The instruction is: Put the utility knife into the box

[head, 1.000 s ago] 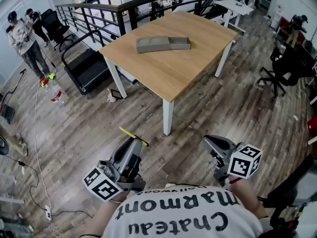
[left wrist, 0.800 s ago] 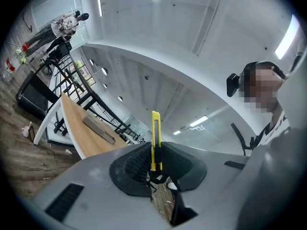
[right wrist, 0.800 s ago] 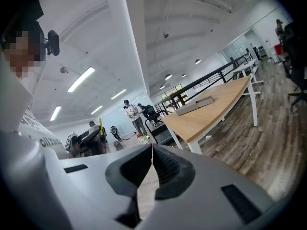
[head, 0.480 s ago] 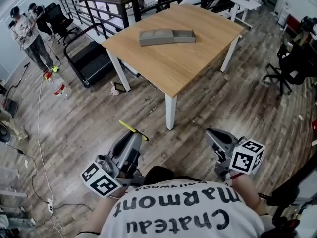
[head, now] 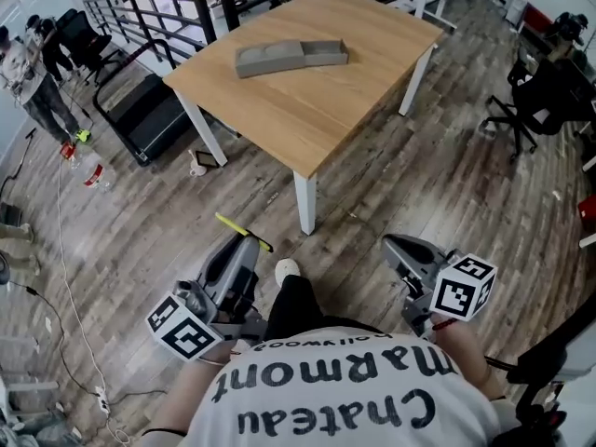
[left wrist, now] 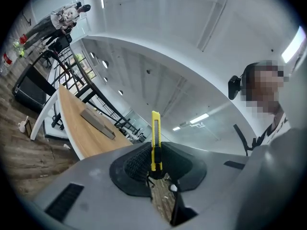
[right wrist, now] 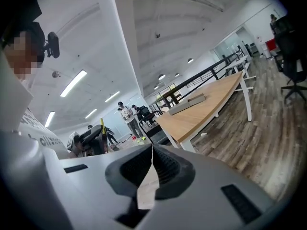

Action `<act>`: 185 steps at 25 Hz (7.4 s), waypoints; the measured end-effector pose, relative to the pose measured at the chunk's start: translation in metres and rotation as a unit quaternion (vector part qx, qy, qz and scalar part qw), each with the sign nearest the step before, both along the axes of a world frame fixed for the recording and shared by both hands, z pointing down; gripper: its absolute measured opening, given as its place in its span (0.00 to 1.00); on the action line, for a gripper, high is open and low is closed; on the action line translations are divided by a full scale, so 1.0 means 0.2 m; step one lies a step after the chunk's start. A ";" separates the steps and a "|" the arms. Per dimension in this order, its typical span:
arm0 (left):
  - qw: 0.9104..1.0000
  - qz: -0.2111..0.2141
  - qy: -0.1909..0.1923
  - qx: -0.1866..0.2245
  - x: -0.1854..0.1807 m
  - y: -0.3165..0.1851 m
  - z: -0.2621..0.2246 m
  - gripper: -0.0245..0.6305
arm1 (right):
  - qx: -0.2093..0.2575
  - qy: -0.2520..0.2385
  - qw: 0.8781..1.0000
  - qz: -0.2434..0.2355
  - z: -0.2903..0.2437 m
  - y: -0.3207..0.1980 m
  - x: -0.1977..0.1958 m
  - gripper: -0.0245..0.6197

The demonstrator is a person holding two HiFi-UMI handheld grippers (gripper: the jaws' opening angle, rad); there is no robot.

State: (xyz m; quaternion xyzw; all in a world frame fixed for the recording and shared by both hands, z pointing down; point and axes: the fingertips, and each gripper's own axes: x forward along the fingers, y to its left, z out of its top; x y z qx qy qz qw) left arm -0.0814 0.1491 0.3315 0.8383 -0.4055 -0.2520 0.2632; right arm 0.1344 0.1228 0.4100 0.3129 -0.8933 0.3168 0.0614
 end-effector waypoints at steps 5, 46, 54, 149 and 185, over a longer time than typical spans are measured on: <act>1.000 0.013 0.002 0.023 -0.01 -0.23 -0.09 0.13 | -0.012 0.007 0.999 0.029 0.01 -0.11 0.07 0.05; 0.999 0.046 0.015 0.014 -0.63 -1.69 -0.10 0.13 | 0.028 0.015 0.996 0.086 -0.20 -1.49 -0.53 0.06; 0.997 0.080 0.016 -0.008 -0.43 -1.76 -0.02 0.13 | 0.007 0.015 0.991 0.132 -0.14 -1.52 -0.32 0.05; 0.802 0.070 -0.574 0.148 0.38 -3.77 0.41 0.13 | -0.119 0.063 0.989 -0.057 0.49 -2.80 -0.29 0.05; 0.498 0.387 -0.774 0.058 0.57 -3.80 1.22 0.13 | -0.150 0.017 0.987 -0.050 0.57 -2.64 -0.24 0.06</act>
